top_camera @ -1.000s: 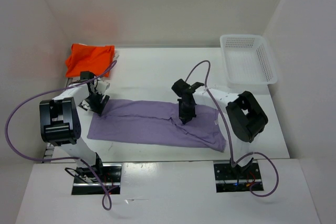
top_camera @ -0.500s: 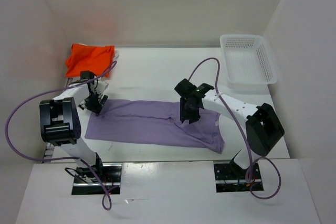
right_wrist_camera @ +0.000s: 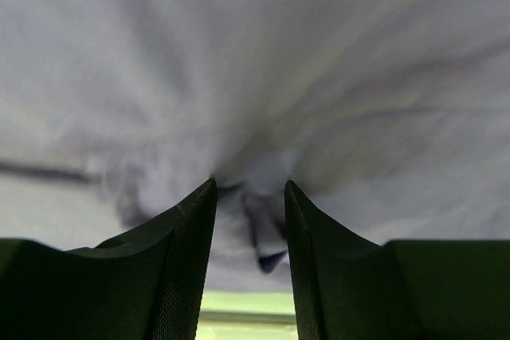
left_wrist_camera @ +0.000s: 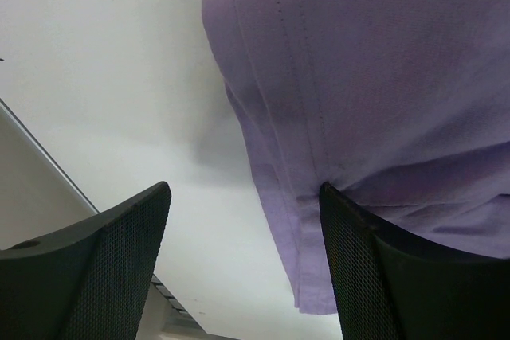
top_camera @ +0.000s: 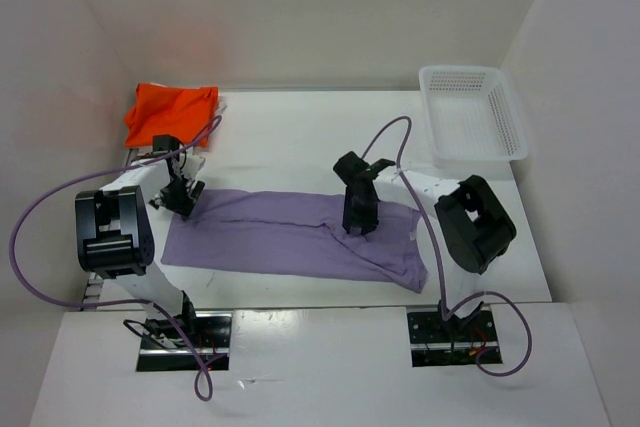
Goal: Fold and stack the t-shirts
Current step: Fold the other side of the tshirt into a rectangle
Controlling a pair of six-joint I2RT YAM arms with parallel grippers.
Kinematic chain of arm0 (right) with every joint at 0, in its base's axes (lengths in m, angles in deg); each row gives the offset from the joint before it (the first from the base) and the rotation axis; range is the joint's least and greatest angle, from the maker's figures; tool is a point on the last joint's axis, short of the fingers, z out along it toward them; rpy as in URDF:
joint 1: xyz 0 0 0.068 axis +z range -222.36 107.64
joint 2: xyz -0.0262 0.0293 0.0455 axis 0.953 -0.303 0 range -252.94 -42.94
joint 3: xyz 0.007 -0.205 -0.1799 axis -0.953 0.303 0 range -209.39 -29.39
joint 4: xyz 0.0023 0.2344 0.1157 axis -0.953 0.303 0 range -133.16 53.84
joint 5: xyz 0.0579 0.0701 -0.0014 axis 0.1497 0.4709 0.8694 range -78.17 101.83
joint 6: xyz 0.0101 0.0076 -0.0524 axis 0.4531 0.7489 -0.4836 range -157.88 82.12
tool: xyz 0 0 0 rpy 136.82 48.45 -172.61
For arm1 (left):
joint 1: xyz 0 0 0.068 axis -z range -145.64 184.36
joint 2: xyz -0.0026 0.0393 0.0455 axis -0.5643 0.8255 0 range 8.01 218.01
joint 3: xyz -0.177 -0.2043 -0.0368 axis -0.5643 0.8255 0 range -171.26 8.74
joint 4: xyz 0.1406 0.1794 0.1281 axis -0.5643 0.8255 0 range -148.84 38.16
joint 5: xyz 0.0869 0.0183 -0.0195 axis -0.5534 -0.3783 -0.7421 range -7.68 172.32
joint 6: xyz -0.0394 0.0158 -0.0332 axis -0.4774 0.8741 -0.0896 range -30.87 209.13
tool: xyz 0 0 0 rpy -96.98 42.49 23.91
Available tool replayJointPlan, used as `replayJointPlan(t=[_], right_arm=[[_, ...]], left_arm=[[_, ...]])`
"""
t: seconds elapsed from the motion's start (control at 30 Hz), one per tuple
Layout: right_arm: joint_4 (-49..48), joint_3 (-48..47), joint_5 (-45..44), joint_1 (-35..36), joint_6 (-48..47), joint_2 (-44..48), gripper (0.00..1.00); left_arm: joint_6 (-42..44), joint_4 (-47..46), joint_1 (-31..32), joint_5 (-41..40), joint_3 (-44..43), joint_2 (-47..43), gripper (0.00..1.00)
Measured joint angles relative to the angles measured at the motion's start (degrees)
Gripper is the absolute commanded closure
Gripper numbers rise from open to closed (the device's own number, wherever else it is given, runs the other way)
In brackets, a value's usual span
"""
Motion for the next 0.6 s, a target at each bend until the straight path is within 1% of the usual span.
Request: replayJointPlan(t=[0.17,0.2,0.47,0.6], right_arm=[[-1.6,3.3,6.6,2.7,0.0,2.3,0.56],[-1.8,3.8,7.4,3.1,0.0,2.6,0.58],[-2.4,5.2,12.0,6.1,1.0,7.8,0.6],[-3.9,6.3,13.8,7.7,1.7,8.0,0.6]], left_arm=[[-1.2,0.1,0.0,0.0,0.0,0.0,0.18],[-1.2,0.1,0.0,0.0,0.0,0.0,0.18],[-1.2,0.3,0.0,-0.4,0.0,-0.2,0.17],[-1.2,0.3,0.0,-0.4,0.0,-0.2,0.17]])
